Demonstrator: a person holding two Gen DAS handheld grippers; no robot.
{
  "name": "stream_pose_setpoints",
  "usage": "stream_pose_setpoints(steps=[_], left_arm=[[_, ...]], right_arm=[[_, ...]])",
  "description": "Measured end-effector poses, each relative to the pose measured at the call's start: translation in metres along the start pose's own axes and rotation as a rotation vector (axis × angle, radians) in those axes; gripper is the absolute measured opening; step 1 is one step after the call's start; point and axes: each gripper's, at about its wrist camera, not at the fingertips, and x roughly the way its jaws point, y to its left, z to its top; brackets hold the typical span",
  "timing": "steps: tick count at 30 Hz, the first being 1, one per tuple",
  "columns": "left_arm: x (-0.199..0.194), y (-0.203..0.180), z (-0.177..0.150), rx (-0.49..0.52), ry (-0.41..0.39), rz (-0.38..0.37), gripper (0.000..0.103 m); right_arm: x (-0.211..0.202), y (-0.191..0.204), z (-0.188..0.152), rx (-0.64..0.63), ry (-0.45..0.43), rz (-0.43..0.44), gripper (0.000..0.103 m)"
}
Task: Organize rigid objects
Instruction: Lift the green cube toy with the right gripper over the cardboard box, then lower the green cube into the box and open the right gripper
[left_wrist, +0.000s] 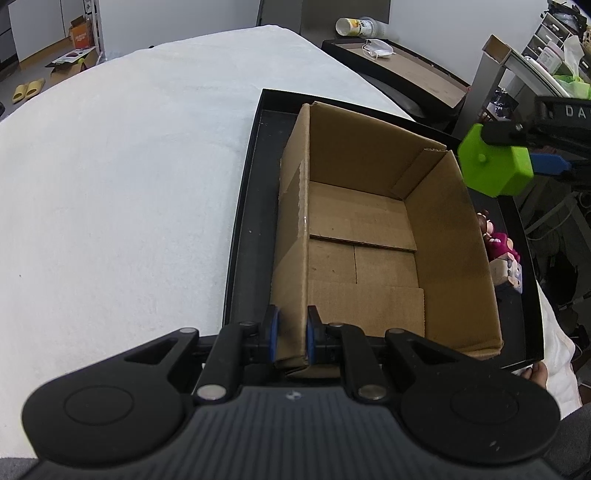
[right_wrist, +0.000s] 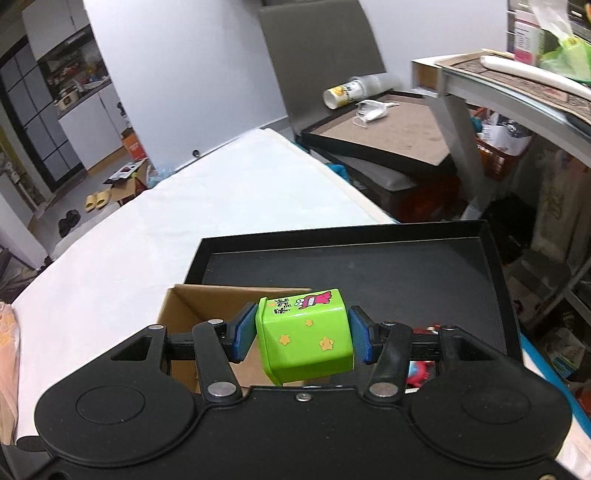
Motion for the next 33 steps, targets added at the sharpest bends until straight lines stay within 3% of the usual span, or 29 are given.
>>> stream_pose_setpoints(steps=[5, 13, 33], left_arm=[[0.000, -0.001, 0.002, 0.007, 0.013, -0.002, 0.014], [0.002, 0.000, 0.002, 0.001, 0.013, -0.008, 0.014], [0.002, 0.001, 0.002, -0.007, 0.018, -0.020, 0.014]], right_arm=[[0.000, 0.018, 0.000, -0.028, -0.029, 0.064, 0.052], [0.017, 0.041, -0.009, -0.071, 0.006, 0.141, 0.052], [0.065, 0.049, -0.032, -0.057, 0.056, 0.154, 0.052]])
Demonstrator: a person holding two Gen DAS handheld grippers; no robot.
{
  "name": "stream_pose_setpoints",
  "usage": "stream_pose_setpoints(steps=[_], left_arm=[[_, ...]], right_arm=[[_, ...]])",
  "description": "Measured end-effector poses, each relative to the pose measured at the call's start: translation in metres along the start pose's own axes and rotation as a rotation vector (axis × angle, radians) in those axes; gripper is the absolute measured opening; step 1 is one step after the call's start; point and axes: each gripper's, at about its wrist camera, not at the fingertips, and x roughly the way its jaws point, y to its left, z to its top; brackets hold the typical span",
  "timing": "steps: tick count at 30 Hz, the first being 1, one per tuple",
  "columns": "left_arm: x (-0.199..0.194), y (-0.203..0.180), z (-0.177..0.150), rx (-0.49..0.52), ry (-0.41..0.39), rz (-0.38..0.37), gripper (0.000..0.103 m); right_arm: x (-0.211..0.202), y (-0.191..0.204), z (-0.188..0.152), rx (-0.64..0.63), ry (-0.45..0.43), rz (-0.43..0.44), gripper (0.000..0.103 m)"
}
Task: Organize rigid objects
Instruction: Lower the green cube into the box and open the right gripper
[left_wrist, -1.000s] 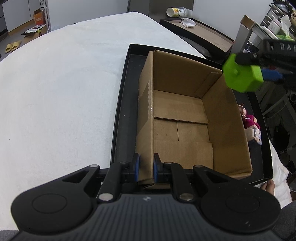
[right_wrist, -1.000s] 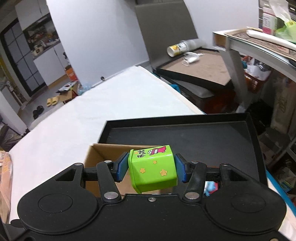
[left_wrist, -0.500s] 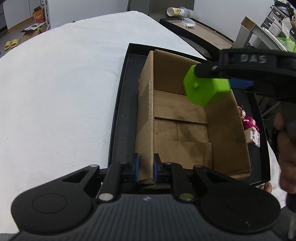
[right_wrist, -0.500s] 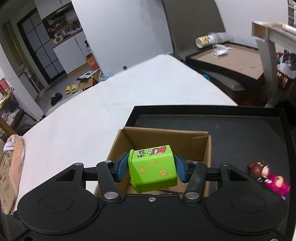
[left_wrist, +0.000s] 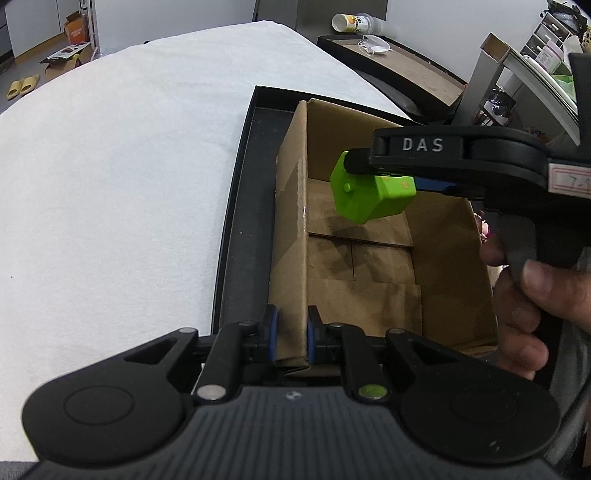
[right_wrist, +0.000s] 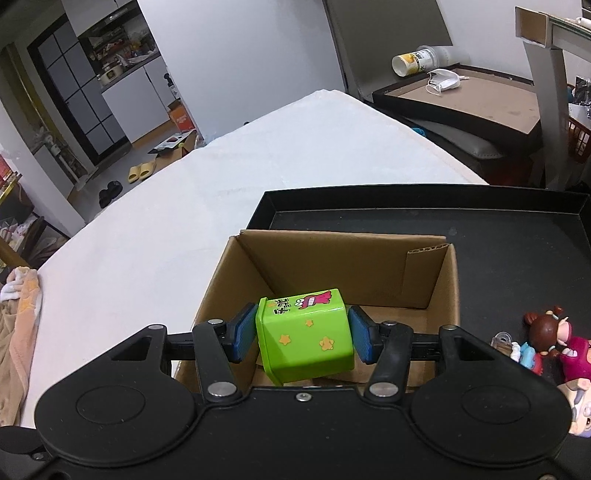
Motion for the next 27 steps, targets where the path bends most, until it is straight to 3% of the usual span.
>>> stream_pose_setpoints(steps=[7, 18, 21, 27], left_arm=[[0.000, 0.002, 0.002, -0.009, 0.004, 0.001, 0.014], [-0.004, 0.000, 0.003, -0.011, -0.005, 0.007, 0.014], [-0.009, -0.001, 0.003, -0.004, -0.018, 0.011, 0.014], [-0.014, -0.005, 0.003, 0.007, -0.034, 0.025, 0.014]], right_arm=[[0.004, 0.002, -0.003, -0.002, -0.031, 0.048, 0.054], [-0.020, -0.001, 0.002, -0.013, -0.019, 0.015, 0.058], [-0.031, -0.006, 0.004, 0.004, -0.007, 0.014, 0.064], [-0.053, -0.026, 0.002, 0.037, -0.004, 0.014, 0.064]])
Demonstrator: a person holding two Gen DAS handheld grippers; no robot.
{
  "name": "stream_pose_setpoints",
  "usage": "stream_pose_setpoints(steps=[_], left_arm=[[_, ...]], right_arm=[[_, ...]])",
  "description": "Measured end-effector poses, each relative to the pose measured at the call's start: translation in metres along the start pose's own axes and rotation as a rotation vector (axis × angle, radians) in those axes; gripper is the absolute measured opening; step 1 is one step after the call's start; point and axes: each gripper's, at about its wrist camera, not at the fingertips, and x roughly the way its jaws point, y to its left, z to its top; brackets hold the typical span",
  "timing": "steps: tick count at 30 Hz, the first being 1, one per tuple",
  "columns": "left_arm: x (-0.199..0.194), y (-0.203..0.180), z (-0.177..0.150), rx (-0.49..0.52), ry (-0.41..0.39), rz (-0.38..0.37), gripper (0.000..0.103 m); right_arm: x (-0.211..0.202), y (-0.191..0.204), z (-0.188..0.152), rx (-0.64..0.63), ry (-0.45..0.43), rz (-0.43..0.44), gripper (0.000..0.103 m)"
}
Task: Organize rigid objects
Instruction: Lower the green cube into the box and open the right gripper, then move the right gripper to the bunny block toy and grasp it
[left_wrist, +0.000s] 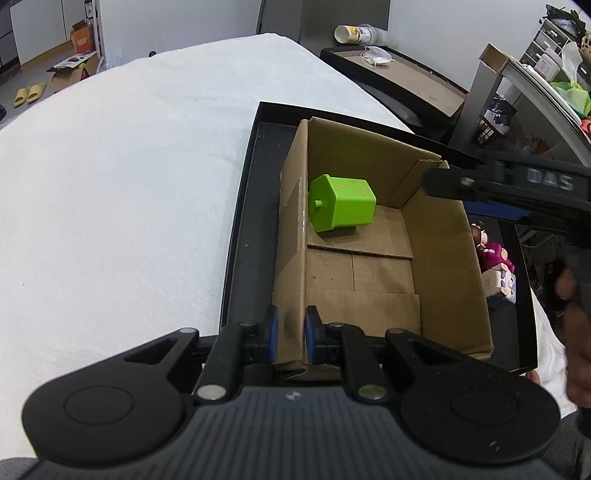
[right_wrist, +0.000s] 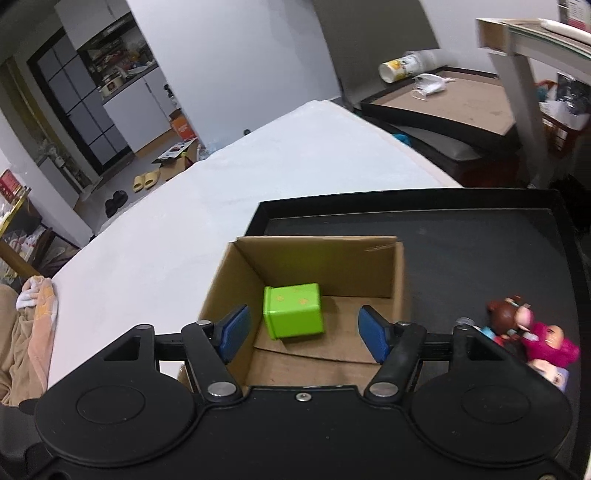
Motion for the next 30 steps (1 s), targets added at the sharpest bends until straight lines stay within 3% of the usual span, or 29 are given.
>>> stream_pose_setpoints(steps=[14, 22, 30], left_arm=[[-0.002, -0.010, -0.004, 0.028, -0.015, 0.031, 0.012], [-0.003, -0.014, -0.002, 0.037, -0.017, 0.042, 0.012], [-0.002, -0.015, -0.002, 0.027, -0.014, 0.058, 0.011]], right_arm=[[-0.036, -0.039, 0.008, 0.028, -0.013, -0.020, 0.064], [-0.049, -0.084, 0.003, 0.080, 0.036, -0.111, 0.068], [-0.055, -0.128, -0.009, 0.177, 0.028, -0.179, 0.068]])
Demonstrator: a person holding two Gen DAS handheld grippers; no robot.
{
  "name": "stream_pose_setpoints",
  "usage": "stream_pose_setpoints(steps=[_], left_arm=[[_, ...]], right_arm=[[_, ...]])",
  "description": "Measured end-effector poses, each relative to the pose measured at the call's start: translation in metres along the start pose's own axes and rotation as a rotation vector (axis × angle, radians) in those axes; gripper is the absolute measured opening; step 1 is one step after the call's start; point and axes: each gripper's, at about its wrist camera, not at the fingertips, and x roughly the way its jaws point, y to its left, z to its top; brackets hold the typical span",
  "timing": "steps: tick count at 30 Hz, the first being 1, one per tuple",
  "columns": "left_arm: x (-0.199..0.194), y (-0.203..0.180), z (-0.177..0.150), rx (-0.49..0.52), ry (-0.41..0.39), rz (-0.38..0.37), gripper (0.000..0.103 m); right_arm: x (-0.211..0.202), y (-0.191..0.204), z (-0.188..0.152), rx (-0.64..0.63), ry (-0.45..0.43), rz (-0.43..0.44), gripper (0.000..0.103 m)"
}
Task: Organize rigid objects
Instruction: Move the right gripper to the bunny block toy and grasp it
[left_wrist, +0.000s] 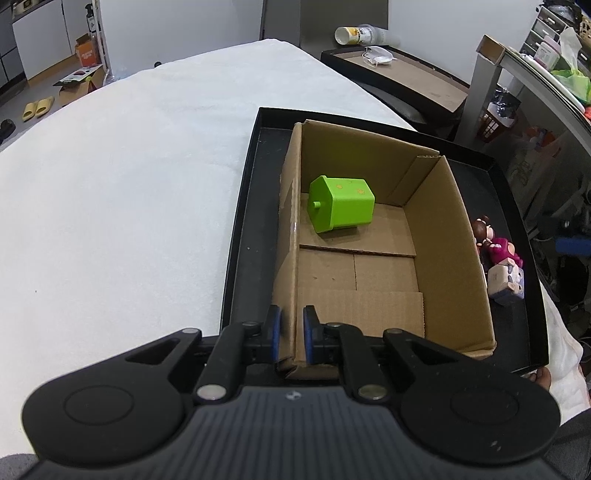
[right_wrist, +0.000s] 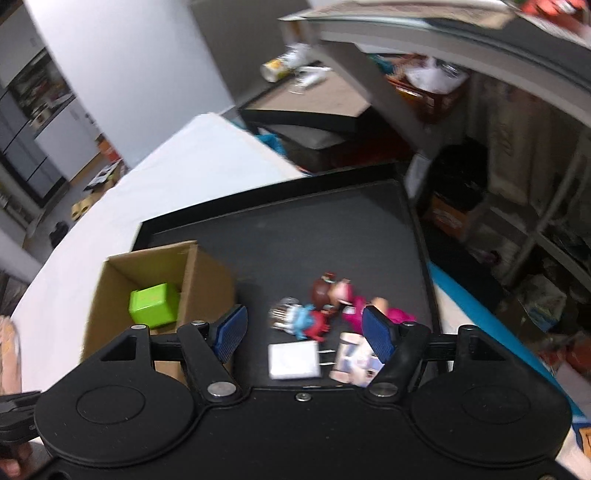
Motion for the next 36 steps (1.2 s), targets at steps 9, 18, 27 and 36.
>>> stream_pose_setpoints(steps=[9, 18, 27, 36], left_arm=[[-0.001, -0.002, -0.001, 0.004, 0.000, 0.013, 0.009], [0.001, 0.000, -0.001, 0.005, 0.005, 0.008, 0.009], [0.002, 0.000, -0.002, 0.003, 0.013, 0.004, 0.009], [0.004, 0.001, -0.002, 0.005, 0.016, 0.010, 0.009]], right_arm=[[0.017, -0.028, -0.008, 0.090, 0.039, -0.062, 0.068], [0.038, -0.038, -0.018, 0.138, 0.104, -0.081, 0.068], [0.068, -0.024, -0.026, 0.081, 0.157, -0.210, 0.062], [0.079, -0.010, -0.031, 0.016, 0.175, -0.237, 0.044]])
